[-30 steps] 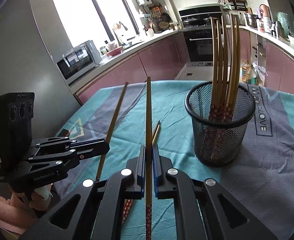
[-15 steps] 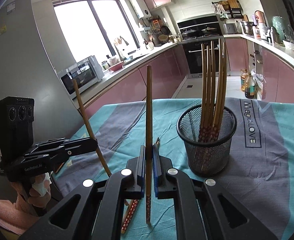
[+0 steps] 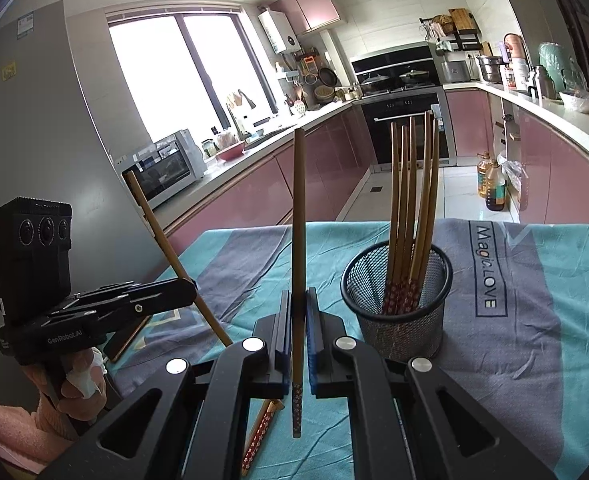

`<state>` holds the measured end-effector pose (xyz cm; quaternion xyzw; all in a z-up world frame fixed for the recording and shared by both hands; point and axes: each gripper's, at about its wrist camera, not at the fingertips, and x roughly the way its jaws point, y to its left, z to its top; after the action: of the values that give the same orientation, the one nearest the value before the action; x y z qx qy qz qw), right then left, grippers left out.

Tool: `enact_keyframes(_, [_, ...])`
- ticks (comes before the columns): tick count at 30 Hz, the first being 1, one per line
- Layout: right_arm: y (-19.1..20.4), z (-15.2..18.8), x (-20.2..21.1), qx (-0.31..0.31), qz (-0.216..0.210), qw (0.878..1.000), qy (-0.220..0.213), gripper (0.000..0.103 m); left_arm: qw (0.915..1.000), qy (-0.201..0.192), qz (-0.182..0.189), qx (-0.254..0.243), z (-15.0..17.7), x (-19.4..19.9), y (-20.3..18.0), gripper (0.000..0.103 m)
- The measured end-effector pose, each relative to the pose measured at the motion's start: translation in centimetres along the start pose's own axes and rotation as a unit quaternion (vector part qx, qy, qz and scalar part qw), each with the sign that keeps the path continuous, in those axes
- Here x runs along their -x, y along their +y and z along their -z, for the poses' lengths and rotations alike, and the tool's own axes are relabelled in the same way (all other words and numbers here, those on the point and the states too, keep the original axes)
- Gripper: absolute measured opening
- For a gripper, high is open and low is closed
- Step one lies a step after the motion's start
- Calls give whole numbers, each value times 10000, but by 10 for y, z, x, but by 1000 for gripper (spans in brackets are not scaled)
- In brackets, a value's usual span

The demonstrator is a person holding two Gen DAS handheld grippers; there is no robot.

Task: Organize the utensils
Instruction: 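Lift the right tool's chopstick over the mesh cup while the left tool carries its own, then hold both chopsticks upright above the cup and lower them into it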

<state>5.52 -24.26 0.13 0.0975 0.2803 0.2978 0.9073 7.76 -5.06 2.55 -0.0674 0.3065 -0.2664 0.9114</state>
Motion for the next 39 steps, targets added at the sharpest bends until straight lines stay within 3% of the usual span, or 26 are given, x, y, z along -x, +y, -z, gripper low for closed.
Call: enact_keyframes(39, [-4,-25,13,101,123,9993,-329,6,9989,-98,153,-432,-31,-24,-24,7])
